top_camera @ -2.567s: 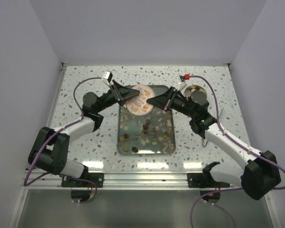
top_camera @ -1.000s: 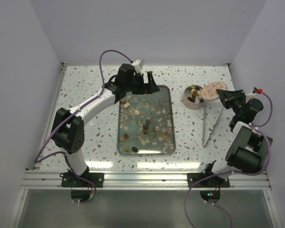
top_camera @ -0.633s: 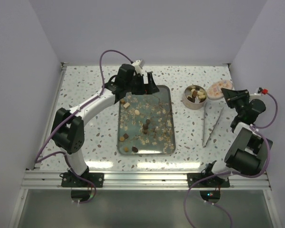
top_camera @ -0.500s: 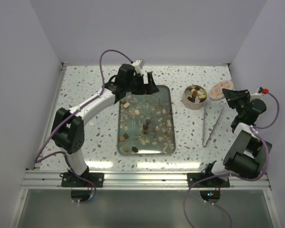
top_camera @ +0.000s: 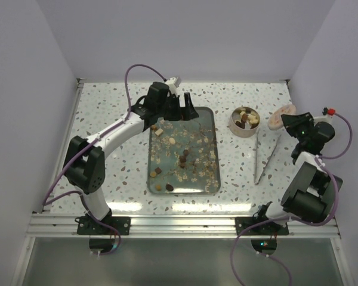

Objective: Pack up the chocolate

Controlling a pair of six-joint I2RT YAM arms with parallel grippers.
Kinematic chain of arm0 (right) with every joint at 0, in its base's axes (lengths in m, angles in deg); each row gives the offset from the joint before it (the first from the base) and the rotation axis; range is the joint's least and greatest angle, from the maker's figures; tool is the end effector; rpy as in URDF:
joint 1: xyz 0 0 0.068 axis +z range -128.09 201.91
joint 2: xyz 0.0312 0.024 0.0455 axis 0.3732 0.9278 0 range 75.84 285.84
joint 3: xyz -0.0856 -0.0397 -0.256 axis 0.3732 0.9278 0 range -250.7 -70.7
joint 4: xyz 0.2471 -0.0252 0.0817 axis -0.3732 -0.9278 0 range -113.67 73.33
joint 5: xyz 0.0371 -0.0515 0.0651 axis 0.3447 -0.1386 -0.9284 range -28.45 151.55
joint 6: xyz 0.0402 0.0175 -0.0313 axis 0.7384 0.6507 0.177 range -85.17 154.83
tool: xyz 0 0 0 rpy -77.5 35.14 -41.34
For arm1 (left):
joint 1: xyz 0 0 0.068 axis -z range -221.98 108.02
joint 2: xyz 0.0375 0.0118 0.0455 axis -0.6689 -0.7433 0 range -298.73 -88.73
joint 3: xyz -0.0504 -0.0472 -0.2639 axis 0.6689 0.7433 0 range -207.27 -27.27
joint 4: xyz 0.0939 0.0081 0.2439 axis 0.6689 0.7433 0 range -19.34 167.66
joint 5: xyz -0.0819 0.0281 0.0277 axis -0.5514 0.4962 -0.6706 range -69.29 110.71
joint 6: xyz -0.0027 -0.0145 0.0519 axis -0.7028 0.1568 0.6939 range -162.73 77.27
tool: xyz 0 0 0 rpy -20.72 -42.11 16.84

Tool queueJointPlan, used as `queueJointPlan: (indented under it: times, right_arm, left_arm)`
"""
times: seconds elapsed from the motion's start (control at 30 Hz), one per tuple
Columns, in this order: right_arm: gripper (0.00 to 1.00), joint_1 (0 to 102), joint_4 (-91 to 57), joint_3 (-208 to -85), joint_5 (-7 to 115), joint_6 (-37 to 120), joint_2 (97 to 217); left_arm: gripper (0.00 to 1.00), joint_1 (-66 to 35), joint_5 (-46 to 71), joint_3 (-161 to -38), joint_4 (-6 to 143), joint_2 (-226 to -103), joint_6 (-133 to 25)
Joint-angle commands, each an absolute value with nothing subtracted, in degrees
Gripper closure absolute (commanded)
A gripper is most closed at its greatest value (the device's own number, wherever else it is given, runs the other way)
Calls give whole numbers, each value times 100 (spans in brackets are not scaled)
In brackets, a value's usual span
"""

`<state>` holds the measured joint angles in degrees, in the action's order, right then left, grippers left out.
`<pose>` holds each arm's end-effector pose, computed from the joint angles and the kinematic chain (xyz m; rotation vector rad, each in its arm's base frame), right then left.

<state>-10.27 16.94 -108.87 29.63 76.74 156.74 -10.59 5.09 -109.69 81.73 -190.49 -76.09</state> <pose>0.2654 -0.1448 0.2355 0.6910 1.6006 0.6052 0.3521 -0.2261 0.2925 0.1364 2.2271 -0.9394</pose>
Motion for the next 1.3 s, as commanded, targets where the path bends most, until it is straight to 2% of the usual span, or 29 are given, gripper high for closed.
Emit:
queueJointPlan:
  times: [0.0,0.3,0.63,1.27]
  right_arm:
    - [100,-921,1743,-11235,3158,7210,15836]
    - [100,-323,1269,-11789,3448,6437,16407]
    - [100,-112,742,-12114,3747,5628,16653]
    - [100,662,636,-12440,3703,5074,17225]
  left_arm:
    - [0,-1078,541,-10858,8147,-18743,-7490]
    - [1,-1069,603,-10699,8305,-18550,-7455]
    - [1,-1069,717,-10655,8349,-18435,-7446]
    - [0,-1069,726,-10831,8481,-18682,-7402]
